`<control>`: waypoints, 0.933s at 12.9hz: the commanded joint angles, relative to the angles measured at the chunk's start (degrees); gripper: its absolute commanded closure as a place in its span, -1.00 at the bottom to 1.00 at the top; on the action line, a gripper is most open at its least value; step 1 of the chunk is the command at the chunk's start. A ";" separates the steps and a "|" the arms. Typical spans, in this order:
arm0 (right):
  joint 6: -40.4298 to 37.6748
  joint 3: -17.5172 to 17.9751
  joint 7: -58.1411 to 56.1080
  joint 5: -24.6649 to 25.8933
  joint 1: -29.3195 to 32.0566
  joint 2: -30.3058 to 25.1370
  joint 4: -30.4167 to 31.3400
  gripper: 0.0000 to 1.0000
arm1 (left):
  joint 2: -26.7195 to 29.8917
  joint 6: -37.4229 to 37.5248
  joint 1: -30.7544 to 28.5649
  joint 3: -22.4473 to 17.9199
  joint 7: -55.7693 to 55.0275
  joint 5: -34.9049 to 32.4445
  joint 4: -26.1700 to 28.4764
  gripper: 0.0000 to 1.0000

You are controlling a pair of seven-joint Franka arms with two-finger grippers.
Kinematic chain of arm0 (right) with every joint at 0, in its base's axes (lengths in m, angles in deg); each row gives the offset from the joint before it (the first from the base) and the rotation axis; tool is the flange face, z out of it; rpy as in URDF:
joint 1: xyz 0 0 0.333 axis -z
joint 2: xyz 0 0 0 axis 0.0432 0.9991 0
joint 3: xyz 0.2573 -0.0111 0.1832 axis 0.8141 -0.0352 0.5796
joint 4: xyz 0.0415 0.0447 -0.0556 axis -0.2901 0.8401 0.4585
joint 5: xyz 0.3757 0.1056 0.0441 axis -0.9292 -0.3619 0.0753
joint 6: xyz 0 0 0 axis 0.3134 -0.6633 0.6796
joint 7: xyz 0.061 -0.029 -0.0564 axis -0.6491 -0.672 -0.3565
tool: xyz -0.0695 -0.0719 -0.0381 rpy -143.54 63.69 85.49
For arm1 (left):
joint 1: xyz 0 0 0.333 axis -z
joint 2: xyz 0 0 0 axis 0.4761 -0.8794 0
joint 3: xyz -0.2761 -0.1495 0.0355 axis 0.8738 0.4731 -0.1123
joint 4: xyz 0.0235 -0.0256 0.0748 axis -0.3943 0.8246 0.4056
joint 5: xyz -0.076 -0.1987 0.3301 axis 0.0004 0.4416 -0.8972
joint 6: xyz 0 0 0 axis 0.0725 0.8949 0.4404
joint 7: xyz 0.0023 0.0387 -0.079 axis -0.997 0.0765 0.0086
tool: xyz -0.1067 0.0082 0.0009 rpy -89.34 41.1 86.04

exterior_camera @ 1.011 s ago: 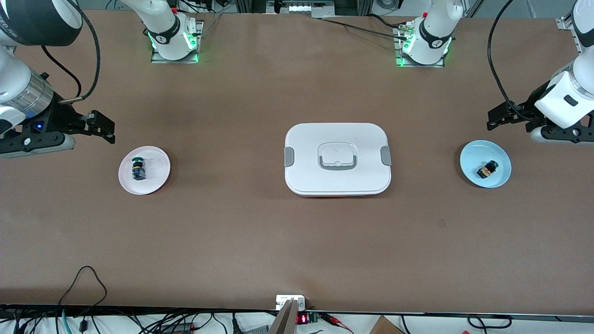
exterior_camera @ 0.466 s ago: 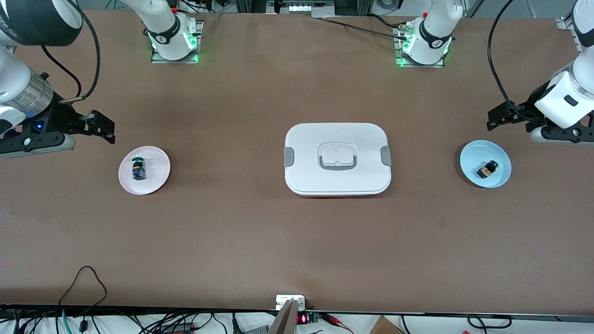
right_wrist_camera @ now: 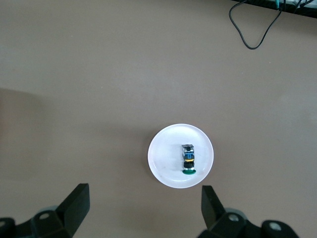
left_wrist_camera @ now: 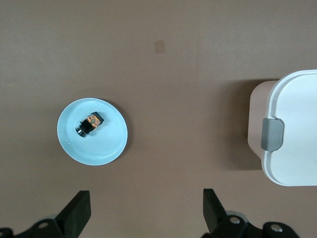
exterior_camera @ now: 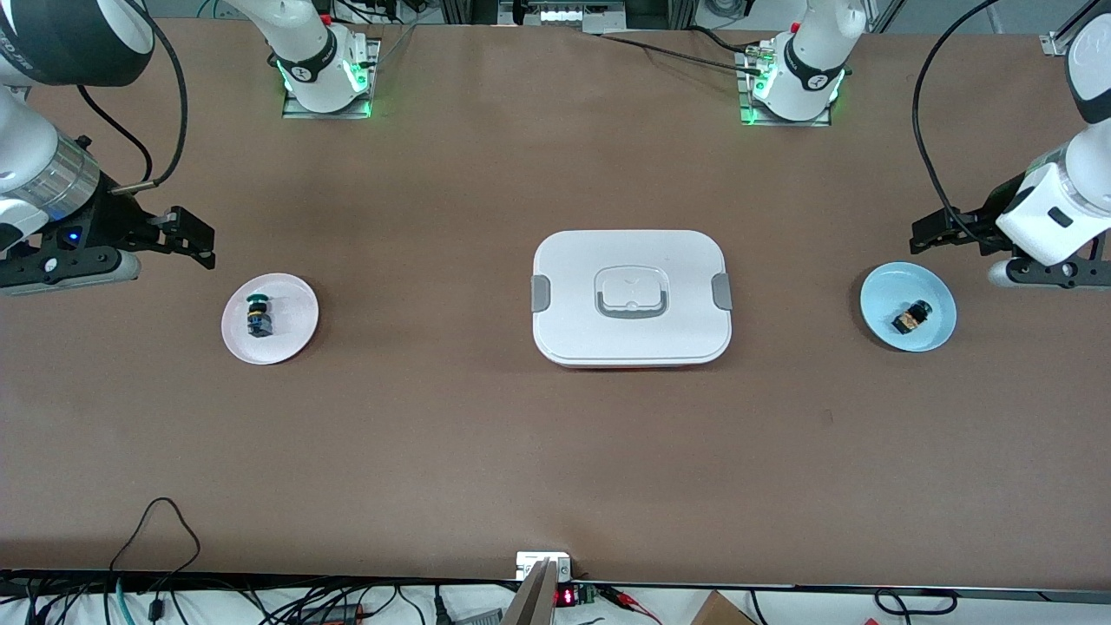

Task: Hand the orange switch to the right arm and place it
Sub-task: 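Lower the left gripper over the orange switch on the blue plate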

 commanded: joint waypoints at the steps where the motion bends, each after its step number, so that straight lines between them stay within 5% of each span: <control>1: -0.02 0.15 0.20 0.67 -0.02 -0.04 -0.62 -1.00 | -3.62 3.84 -0.50 -0.12 5.06 -0.05 -5.49 -1.00; 8: -0.02 0.15 0.20 0.67 -0.02 -0.04 -0.53 -1.00 | -4.16 3.67 -5.41 -0.30 -19.75 0.39 -0.86 -1.00; 12: -0.02 0.15 0.20 0.67 -0.02 -0.04 -0.62 -1.00 | -5.39 -2.10 -11.47 -0.21 -20.40 0.65 4.41 -1.00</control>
